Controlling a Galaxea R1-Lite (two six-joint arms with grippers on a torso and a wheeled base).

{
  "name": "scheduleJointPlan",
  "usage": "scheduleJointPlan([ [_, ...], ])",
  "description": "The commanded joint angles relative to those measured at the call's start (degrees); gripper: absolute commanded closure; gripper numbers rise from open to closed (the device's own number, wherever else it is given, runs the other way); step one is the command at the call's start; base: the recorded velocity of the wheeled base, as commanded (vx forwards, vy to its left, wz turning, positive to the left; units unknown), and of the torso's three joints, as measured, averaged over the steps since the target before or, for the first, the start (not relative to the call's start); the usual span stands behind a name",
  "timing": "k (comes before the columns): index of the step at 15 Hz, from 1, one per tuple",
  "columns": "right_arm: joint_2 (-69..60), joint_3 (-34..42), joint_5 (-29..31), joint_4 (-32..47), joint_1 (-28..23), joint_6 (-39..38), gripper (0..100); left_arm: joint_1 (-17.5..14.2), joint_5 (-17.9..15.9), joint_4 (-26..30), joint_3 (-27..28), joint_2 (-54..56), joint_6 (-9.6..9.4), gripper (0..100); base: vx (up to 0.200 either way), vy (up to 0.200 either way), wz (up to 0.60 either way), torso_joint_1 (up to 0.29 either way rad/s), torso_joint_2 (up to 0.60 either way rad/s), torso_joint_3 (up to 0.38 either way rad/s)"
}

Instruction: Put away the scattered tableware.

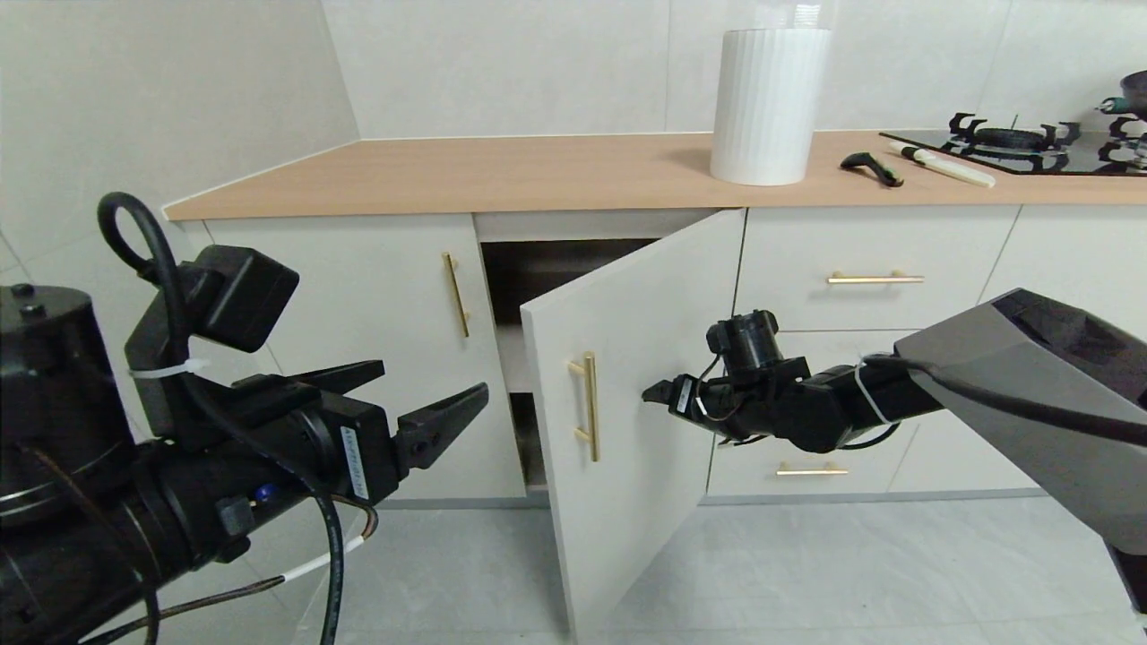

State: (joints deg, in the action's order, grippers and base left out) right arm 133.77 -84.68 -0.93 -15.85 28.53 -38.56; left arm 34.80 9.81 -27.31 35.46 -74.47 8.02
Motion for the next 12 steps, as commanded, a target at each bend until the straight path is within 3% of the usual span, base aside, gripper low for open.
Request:
scheduleJointPlan([
  [1, 1.14, -0.67, 0.05, 0.03, 0.13, -0.03, 0, 0.0, -0.06, -0.29, 0.05, 0.47, 0.06, 0, 0.2, 0.0, 0.0, 0.012, 0.01, 0.002],
  [7, 3.87, -5.06, 0.4, 0.03, 0.3, -4.51, 0, 1.32, 0.03, -0.2, 0.22, 2.49, -0.29, 0, 0.0, 0.0, 0.0, 0.0, 0.0, 0.0],
  [8, 4.75, -7.26, 0.93, 0.03, 0.3, -6.79, 0, 1.32, 0.03, -0.2, 0.22, 2.49, -1.34, 0, 0.0, 0.0, 0.0, 0.0, 0.0, 0.0],
  [12, 10.2, -15.96, 9.28, 0.03, -0.05, -9.08, 0, 1.32, 0.12, -0.2, 0.13, 2.49, -1.61, 0, 0.0, 0.0, 0.0, 0.0, 0.0, 0.0],
])
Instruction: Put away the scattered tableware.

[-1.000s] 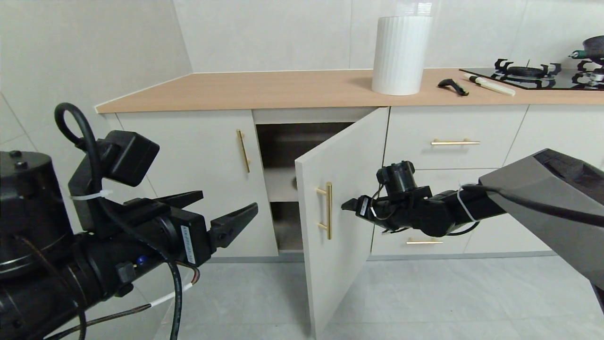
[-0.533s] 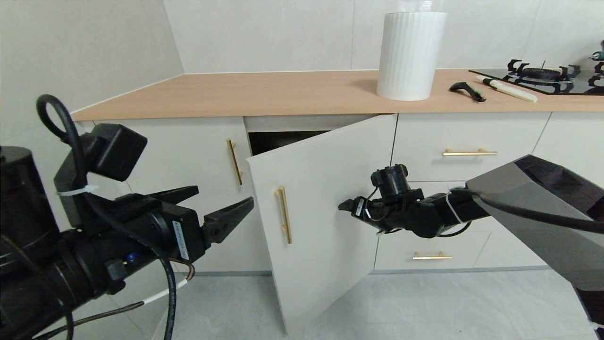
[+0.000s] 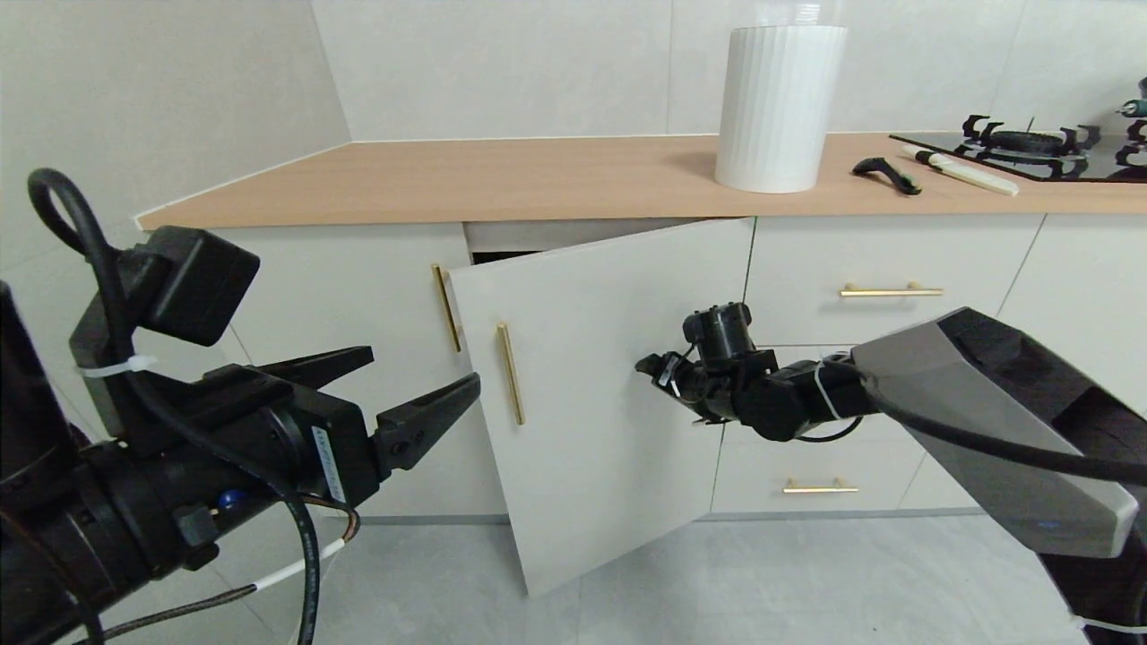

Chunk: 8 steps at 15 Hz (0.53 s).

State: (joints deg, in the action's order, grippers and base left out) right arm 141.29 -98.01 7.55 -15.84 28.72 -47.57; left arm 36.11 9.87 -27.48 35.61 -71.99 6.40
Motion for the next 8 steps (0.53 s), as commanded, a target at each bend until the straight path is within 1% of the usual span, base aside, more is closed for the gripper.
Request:
scheduleJointPlan([
  [1, 3.03, -3.41, 1.16, 0.02, -0.42, -0.16, 0, 0.01, -0.03, -0.03, -0.01, 0.0, 0.02, 0, 0.0, 0.0, 0.0, 0.0, 0.0, 0.0],
  [4, 4.17, -6.67, 1.86, 0.02, -1.65, -2.71, 0, 0.1, -0.03, 0.06, -0.1, 0.0, 0.02, 0, 0.0, 0.0, 0.0, 0.0, 0.0, 0.0],
  [5, 4.96, -8.25, 3.35, 0.02, -2.53, -2.62, 0, 0.1, -0.03, 0.06, -0.1, -0.08, 0.02, 0, 0.0, 0.0, 0.0, 0.0, 0.0, 0.0],
  [8, 6.28, -10.8, 4.67, 0.1, -4.02, -2.62, 0, 0.1, -0.03, 0.06, -0.1, -0.17, 0.02, 0, 0.0, 0.0, 0.0, 0.0, 0.0, 0.0],
])
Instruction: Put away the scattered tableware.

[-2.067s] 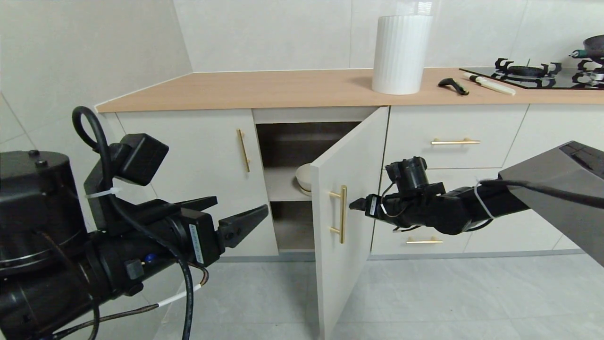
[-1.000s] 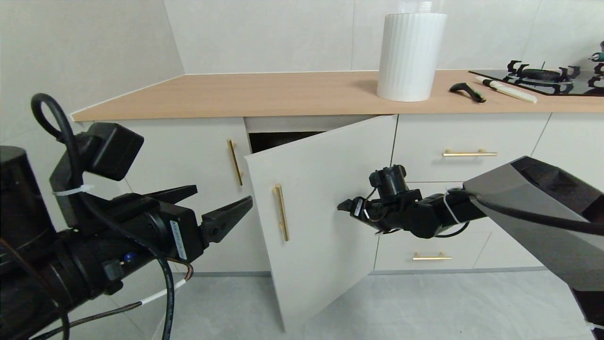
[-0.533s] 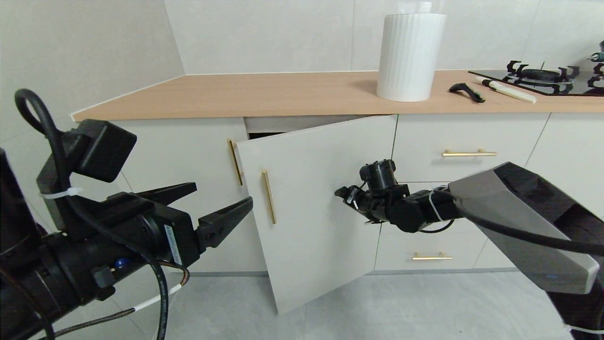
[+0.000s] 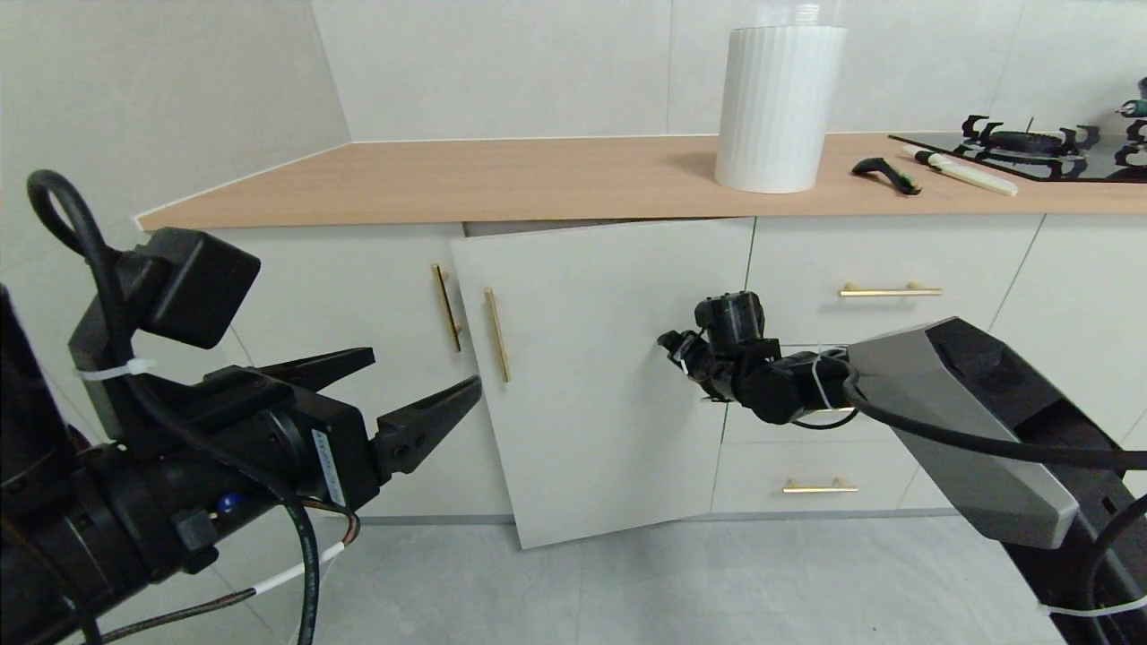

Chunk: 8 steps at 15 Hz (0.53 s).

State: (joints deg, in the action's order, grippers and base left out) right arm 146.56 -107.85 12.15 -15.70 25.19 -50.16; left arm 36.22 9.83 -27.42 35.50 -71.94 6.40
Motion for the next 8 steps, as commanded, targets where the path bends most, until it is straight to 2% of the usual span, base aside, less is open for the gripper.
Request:
scheduleJointPlan([
  [1, 1.01, -1.05, 0.15, -0.03, -0.84, -0.02, 0, -0.01, 0.02, -0.01, 0.01, -0.22, 0.02, 0, 0.0, 0.0, 0.0, 0.0, 0.0, 0.0],
  [8, 2.77, -6.06, 2.61, 0.32, -3.65, -0.02, 0, 0.08, 0.02, -0.01, -0.08, -0.13, 0.02, 0, 0.0, 0.0, 0.0, 0.0, 0.0, 0.0],
])
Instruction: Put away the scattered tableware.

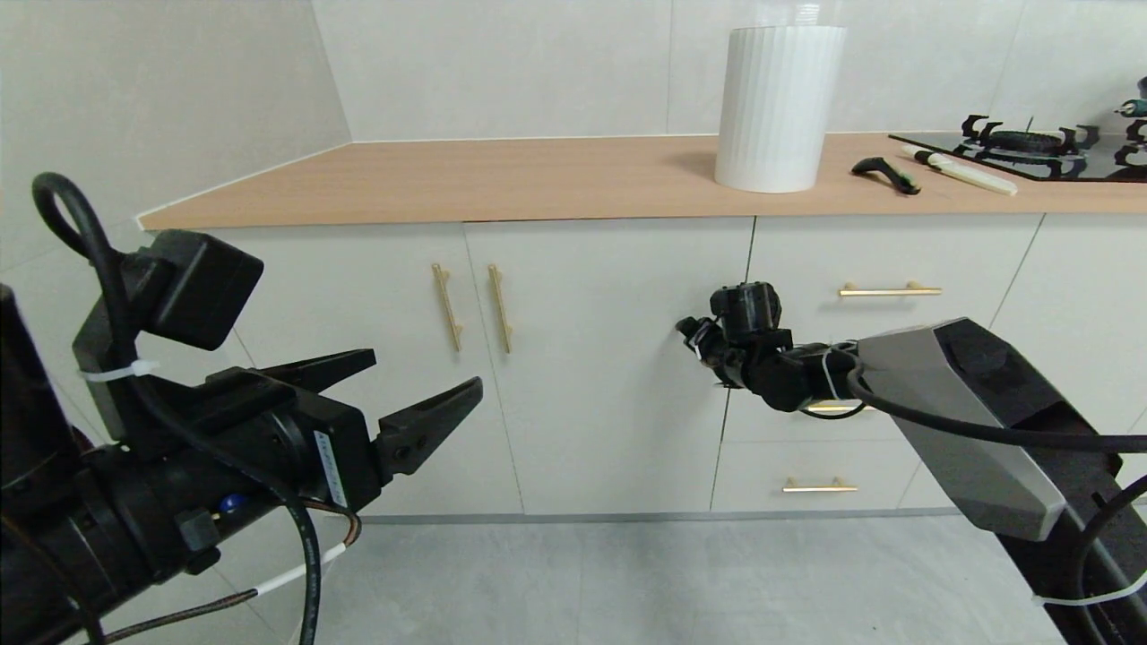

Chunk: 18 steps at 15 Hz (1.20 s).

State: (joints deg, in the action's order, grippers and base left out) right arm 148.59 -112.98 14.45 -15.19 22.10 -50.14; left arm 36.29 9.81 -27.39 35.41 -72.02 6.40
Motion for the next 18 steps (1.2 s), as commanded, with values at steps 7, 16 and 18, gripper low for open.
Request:
scheduleJointPlan([
  [7, -5.15, 3.73, 0.41, 2.27, 0.31, -0.13, 0, 0.01, -0.06, -0.03, 0.01, -0.31, 0.02, 0, 0.0, 0.0, 0.0, 0.0, 0.0, 0.0],
  [16, -55.08, 44.25, 6.91, 2.27, 1.89, 13.49, 0, -3.24, 1.17, 0.32, -7.99, 12.78, -5.17, 0, 0.0, 0.0, 0.0, 0.0, 0.0, 0.0],
  [18, -69.49, 53.74, 7.0, 2.62, -1.71, 19.82, 0, -8.87, 5.92, 0.41, -16.61, 20.69, -10.27, 0, 0.0, 0.0, 0.0, 0.0, 0.0, 0.0],
])
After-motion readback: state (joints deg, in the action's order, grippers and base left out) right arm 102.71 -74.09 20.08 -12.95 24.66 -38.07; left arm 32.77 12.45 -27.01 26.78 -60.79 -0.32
